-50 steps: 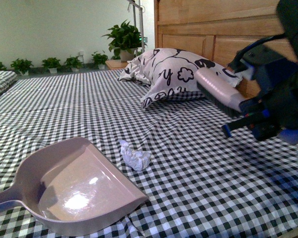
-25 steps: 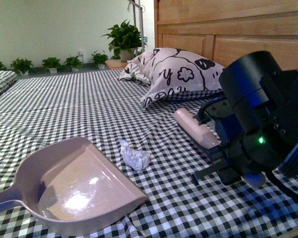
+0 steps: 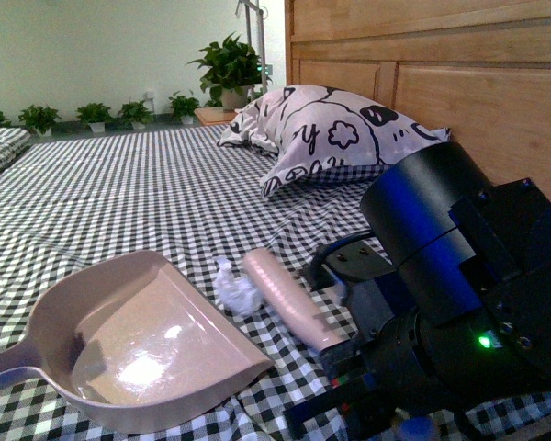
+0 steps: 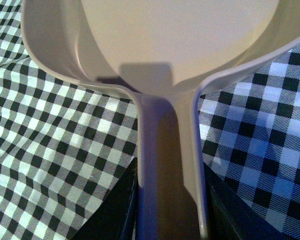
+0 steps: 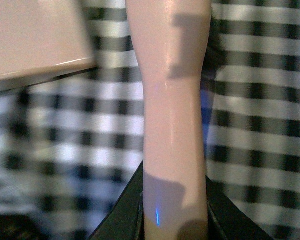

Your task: Clean up trash

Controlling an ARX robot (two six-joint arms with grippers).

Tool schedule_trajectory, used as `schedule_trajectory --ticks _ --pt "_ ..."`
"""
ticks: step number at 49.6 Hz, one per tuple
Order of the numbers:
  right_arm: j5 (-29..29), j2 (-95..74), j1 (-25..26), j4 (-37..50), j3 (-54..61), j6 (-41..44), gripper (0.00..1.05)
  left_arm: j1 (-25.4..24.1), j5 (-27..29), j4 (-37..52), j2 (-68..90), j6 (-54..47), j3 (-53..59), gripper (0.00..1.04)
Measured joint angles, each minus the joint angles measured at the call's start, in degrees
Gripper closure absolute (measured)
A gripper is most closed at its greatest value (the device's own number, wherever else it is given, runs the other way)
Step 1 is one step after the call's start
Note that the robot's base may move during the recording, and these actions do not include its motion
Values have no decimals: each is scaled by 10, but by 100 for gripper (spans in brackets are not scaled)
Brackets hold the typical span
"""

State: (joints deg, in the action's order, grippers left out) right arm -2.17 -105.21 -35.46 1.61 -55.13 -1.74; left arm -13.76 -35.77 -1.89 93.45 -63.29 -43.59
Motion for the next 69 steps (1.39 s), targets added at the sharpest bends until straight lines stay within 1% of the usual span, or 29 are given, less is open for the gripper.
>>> schedule_trajectory --ticks 5,6,9,13,17,26,33,35,40,47,48,50,53,56,58,65,69 --pt "118 54 -13 -7 25 0 86 0 0 0 0 0 0 77" --pt "130 60 -13 -7 27 1 86 0 0 0 0 0 0 77" --pt "201 102 -7 -6 37 4 86 0 0 0 0 0 0 77" --pt "233 132 4 -6 39 9 86 0 0 0 0 0 0 77" --pt "226 148 18 -12 36 16 86 0 0 0 0 0 0 77" --pt "179 149 70 -19 31 22 86 0 0 0 0 0 0 77" --pt "104 134 114 -17 32 28 86 0 0 0 0 0 0 77" --pt "93 131 125 -11 32 27 86 0 0 0 0 0 0 77" --pt "86 130 162 2 33 23 86 0 0 0 0 0 0 77" --pt "97 147 207 -6 33 26 86 0 0 1 0 2 0 77" --pt "99 150 211 -8 33 26 86 0 -2 6 0 9 1 77" --pt "108 159 222 -15 33 26 86 -2 -6 45 0 28 12 77" --pt "123 179 239 -28 33 27 86 -3 1 121 0 92 32 77" --pt "135 198 252 -36 33 28 86 -4 13 170 0 135 40 77" --pt "148 218 264 -42 32 28 86 -7 26 208 -1 190 45 77" --pt "177 280 298 -59 31 28 86 -15 59 269 -16 298 61 77" --pt "208 327 322 -78 32 16 86 -15 78 307 -33 371 78 77"
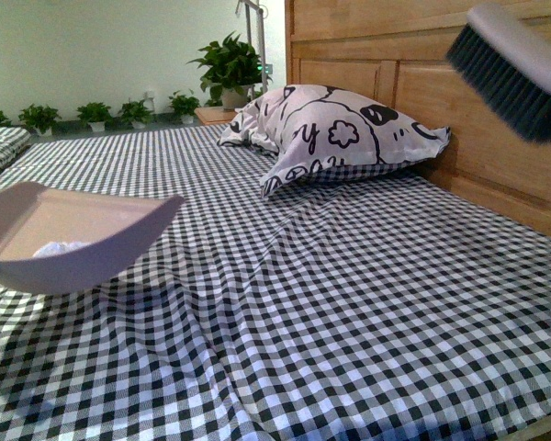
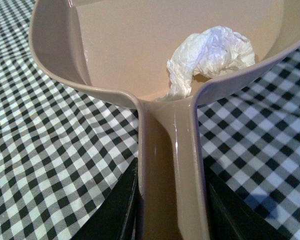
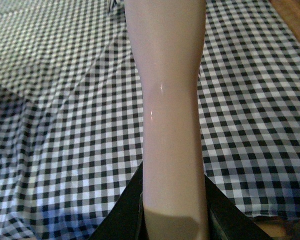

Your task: Clean up trash

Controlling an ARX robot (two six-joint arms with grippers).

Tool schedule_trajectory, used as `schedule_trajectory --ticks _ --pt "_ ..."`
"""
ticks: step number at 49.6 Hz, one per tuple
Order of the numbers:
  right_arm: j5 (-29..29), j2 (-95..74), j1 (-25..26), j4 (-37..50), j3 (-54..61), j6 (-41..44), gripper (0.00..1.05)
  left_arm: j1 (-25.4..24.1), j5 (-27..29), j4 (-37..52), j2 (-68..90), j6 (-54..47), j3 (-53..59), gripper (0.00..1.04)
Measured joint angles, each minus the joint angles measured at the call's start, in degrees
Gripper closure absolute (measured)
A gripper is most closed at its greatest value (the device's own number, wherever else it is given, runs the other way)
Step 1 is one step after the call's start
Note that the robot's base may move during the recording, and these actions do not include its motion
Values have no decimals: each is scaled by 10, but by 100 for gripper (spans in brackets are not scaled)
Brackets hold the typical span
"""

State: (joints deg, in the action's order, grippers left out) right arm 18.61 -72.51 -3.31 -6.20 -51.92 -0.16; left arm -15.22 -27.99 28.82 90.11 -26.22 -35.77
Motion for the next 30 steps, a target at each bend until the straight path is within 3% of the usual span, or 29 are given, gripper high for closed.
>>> schedule_trajectory --ticks 11,18,23,30 --pt "100 144 68 -47 26 -61 86 21 97 58 -118 156 67 77" --pt "128 203 85 -67 34 -90 86 33 151 56 -191 176 104 77" --pt "141 259 80 -87 41 -124 86 45 206 42 -282 180 139 77" --pt "108 312 39 -103 43 -178 86 57 221 -12 -399 183 174 77"
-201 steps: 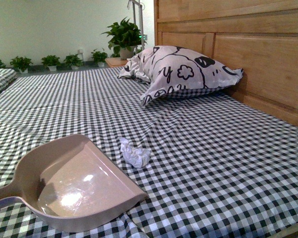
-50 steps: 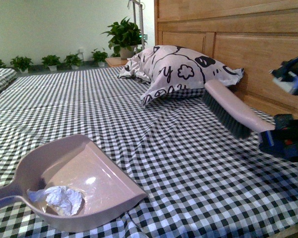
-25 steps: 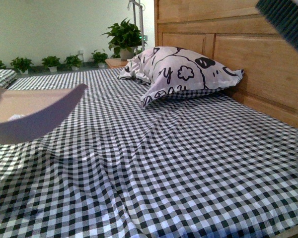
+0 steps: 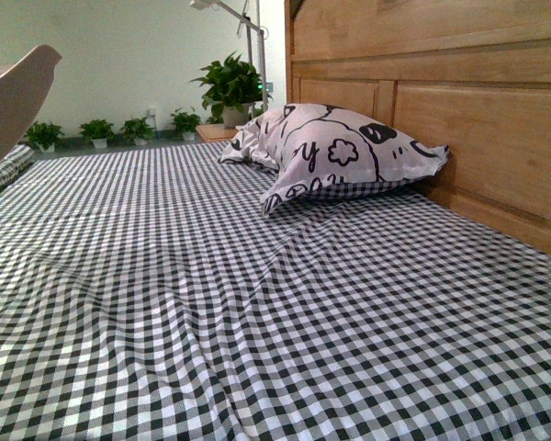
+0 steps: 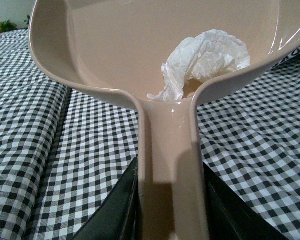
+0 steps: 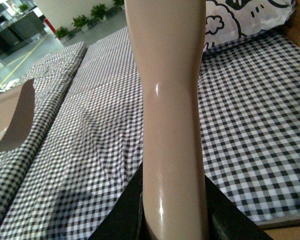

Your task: Clean up trash

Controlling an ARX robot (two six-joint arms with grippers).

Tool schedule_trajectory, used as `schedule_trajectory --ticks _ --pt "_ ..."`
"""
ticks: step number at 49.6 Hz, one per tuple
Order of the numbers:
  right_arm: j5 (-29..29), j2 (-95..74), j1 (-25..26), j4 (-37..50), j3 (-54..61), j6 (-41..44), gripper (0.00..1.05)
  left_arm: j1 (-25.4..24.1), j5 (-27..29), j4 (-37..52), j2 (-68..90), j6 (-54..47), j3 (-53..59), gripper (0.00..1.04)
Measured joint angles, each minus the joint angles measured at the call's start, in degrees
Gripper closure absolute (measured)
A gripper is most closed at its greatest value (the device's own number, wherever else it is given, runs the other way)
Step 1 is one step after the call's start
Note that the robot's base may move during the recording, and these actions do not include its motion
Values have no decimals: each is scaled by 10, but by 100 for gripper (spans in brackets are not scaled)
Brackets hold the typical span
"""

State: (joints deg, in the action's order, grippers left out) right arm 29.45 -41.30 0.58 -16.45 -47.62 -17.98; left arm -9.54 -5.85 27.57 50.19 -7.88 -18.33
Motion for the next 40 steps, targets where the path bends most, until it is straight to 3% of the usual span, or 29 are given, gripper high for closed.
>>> schedule_trajectory --ticks 11,16,20,26,40 --pt "-178 68 -144 -51 -3 -70 86 43 34 -131 -200 -4 25 77" --pt "-244 92 -170 -79 -10 -90 86 89 75 -214 -302 -4 25 77" --pt "-250 102 -171 -80 -14 -93 86 147 131 -265 -367 -9 26 77" --pt "-231 102 -154 -80 -14 -92 86 218 188 -261 -383 -12 35 77" --pt "-235 103 -133 -99 -14 -77 86 241 209 -260 -382 -12 44 77"
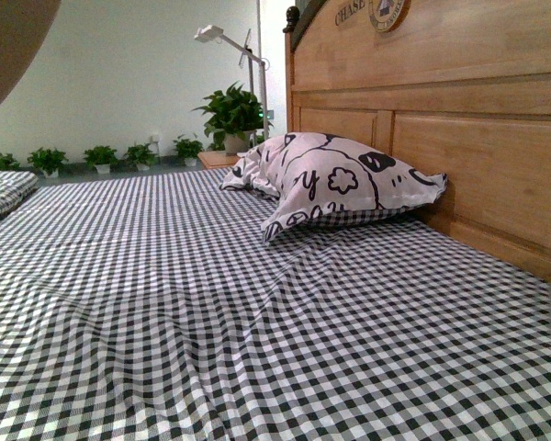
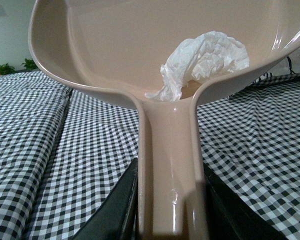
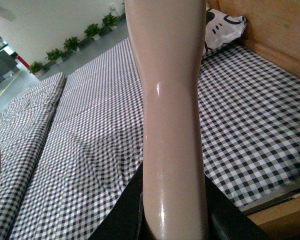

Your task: Clean up trash

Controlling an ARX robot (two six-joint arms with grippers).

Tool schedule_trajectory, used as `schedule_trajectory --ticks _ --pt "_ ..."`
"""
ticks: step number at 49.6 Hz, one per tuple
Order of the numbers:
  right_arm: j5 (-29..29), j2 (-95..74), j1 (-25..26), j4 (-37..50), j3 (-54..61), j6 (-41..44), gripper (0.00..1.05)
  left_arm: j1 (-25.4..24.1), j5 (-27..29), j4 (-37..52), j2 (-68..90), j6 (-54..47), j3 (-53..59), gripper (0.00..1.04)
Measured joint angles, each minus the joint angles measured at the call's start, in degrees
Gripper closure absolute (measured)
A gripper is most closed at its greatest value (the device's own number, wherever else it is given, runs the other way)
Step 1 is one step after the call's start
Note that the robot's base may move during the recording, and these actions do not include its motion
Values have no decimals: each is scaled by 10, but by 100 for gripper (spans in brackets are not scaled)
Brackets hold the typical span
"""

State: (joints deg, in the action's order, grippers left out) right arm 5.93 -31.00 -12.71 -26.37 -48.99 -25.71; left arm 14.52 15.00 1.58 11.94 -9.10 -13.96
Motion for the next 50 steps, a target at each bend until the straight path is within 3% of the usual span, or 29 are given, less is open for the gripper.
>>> schedule_trajectory --ticks 50 --pt "0 0 2 0 0 0 86 1 0 0 0 0 0 77"
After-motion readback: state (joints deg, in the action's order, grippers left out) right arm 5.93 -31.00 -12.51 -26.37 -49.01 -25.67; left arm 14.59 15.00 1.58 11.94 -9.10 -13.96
